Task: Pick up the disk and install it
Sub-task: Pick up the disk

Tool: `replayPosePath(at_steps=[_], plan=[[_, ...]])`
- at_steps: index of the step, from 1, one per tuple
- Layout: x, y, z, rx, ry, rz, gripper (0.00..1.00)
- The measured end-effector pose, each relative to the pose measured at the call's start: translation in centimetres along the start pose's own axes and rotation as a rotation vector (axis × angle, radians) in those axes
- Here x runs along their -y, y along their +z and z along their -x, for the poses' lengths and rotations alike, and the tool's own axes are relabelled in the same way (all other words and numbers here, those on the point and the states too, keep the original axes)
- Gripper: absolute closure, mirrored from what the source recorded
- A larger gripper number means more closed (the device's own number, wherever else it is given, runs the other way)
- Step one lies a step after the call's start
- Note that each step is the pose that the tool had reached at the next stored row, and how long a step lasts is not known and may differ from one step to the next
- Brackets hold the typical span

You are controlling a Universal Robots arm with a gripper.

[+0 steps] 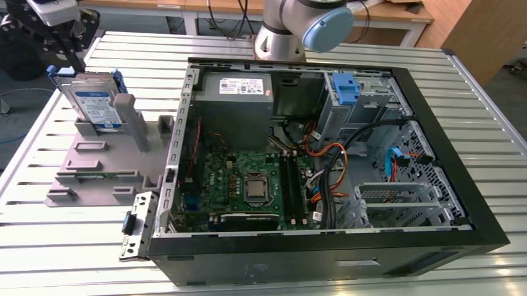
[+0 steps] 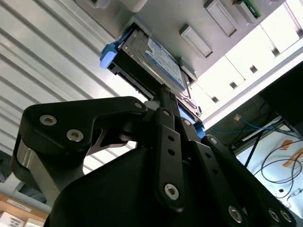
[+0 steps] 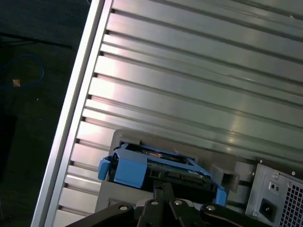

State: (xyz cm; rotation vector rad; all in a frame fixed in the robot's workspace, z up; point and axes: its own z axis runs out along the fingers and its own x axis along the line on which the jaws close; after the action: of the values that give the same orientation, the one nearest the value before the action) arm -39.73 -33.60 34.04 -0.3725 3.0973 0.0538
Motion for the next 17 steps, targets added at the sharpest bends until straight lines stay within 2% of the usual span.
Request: replayPosePath(at_steps=[17], plan=[[0.00, 0.01, 0.00, -0.0098, -0.308, 0.0078, 0.89]])
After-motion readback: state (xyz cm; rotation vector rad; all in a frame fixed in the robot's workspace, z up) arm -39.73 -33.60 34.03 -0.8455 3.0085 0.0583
